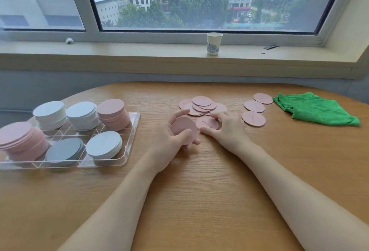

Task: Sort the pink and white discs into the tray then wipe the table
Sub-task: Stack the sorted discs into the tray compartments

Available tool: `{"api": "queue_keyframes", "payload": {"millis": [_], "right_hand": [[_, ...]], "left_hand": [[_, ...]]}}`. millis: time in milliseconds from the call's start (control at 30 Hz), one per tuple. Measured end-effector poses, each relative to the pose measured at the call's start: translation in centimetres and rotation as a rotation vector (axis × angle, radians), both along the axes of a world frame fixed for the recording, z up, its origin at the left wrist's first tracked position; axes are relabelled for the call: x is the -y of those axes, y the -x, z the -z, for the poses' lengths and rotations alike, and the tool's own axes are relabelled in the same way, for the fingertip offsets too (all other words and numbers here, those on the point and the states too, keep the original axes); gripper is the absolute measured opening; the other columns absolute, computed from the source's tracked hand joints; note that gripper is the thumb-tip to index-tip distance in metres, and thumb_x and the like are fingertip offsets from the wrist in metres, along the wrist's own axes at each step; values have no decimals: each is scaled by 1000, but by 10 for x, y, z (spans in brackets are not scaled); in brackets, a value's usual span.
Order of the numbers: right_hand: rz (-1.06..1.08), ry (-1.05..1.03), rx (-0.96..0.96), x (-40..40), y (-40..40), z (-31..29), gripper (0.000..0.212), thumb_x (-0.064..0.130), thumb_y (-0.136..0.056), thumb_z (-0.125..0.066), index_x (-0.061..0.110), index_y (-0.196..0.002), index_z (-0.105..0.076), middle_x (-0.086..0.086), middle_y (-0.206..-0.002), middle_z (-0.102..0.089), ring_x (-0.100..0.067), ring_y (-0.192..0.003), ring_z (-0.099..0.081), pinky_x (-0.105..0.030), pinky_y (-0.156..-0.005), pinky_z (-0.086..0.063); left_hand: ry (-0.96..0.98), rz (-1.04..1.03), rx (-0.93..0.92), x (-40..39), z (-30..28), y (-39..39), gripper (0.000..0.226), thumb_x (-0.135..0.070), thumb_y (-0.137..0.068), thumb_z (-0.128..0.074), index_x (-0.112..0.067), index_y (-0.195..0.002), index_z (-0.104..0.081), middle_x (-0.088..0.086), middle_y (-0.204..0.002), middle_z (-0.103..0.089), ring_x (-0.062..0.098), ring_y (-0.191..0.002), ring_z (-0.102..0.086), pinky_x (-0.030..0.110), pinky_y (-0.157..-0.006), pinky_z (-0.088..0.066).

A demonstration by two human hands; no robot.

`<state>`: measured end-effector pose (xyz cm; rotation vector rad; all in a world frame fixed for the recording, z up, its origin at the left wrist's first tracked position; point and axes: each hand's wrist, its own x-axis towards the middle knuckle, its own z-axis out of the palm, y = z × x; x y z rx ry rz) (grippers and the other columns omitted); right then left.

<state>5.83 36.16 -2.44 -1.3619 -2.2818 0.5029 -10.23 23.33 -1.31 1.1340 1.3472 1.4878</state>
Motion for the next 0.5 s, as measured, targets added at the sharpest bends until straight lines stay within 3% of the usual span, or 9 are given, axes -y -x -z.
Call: {"api": "queue_keyframes", "payload": {"millis": [133,200,267,333,433,500], "right_hand": [[-27,24,-156,-4,-4,0,59,51,-68,-87,30,-119,-66,6,-116,-66,-18,-109,-57,-42,-100,-43],[-67,74,-253,-3,-8,-1,59,37,-67,-92,27,-119,-66,6,-115,-61,-14,-101,-59,-32,-92,-49],[-94,114,-356,-3,-12,-2,52,24,-71,-90,26,-117,-67,4,-117,-61,-11,-95,-63,-18,-82,-51],[-97,143,-503,0,-16,-1,40,14,-77,-85,25,-112,-69,1,-115,-66,-13,-91,-68,-17,-75,-53],[-71,236,-753,6,-21,-7,29,11,-82,-81,25,-105,-71,7,-100,-75,-14,-90,-72,-17,-78,-53],[-94,293,-891,9,-22,-12,27,9,-82,-81,23,-102,-71,6,-93,-77,-14,-89,-73,-23,-83,-55]], "left_hand": [[9,-15,-43,1,0,-3,46,1,-102,-56,-32,-134,-54,17,-95,-77,36,-84,-77,43,-72,-60],[20,-14,-37,0,-1,-3,42,2,-103,-55,-30,-131,-55,18,-93,-78,39,-82,-76,50,-75,-63],[22,-32,-34,-2,0,-3,41,3,-104,-54,-28,-130,-55,19,-94,-77,36,-81,-77,48,-74,-64],[21,-62,-32,-3,2,-4,40,3,-104,-52,-28,-129,-55,17,-93,-77,36,-82,-77,46,-73,-64],[9,-116,-14,-7,6,-4,36,0,-105,-50,-28,-129,-54,13,-98,-76,38,-86,-77,50,-71,-63],[-10,-137,23,-8,4,-5,30,-4,-106,-51,-25,-129,-54,23,-114,-68,34,-87,-77,40,-65,-61]]}}
